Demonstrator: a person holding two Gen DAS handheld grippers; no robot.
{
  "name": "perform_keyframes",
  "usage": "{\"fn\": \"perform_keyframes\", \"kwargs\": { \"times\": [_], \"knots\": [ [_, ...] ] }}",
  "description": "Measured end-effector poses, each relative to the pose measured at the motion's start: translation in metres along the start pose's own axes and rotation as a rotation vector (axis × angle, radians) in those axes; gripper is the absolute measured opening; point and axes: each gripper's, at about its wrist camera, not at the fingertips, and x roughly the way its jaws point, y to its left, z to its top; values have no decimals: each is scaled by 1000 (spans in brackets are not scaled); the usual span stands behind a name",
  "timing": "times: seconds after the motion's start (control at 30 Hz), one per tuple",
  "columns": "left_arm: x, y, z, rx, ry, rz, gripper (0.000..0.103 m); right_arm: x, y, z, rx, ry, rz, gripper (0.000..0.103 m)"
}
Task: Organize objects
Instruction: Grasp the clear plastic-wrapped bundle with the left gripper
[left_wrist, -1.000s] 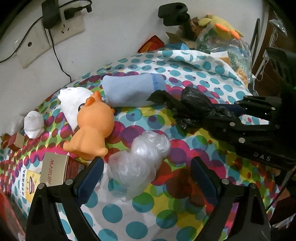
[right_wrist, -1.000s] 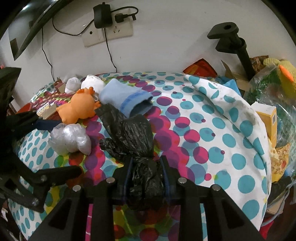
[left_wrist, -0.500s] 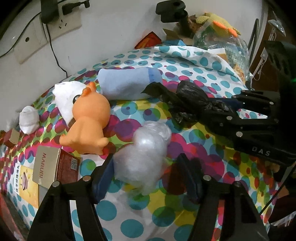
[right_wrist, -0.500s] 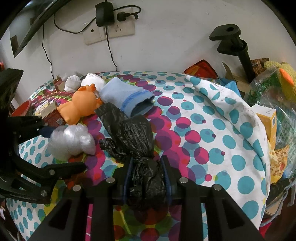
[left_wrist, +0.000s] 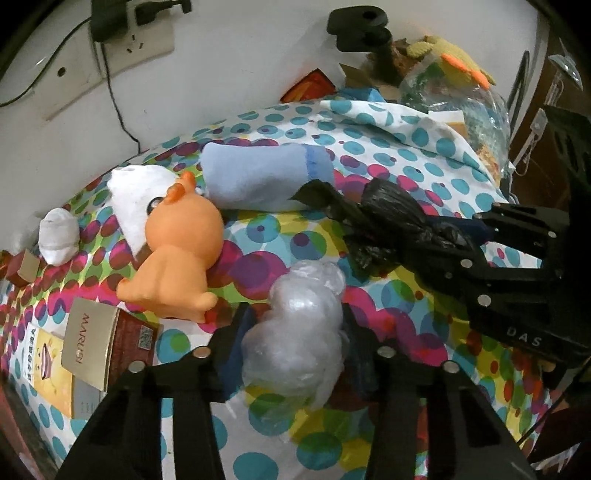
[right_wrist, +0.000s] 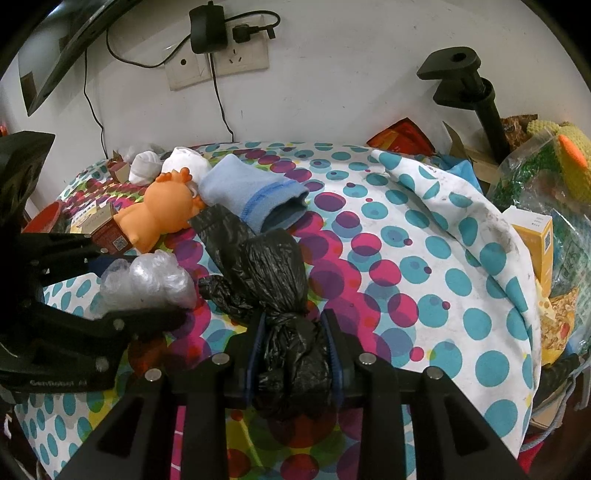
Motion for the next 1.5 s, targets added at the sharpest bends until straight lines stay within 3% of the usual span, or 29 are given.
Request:
{"fn": "perform_keyframes", "kwargs": {
  "times": [0.17, 0.6, 1.5],
  "knots": [
    [-1, 4, 0, -28, -10, 8, 30, 0, 0, 0, 0, 0, 0, 32],
    [-11, 7, -6, -44, -14, 25, 30, 0, 1, 0, -1, 0, -1, 32],
    [-62, 66, -30, -177, -47, 145, 30, 1, 2, 1, -10, 1, -16, 32]
  ]
}}
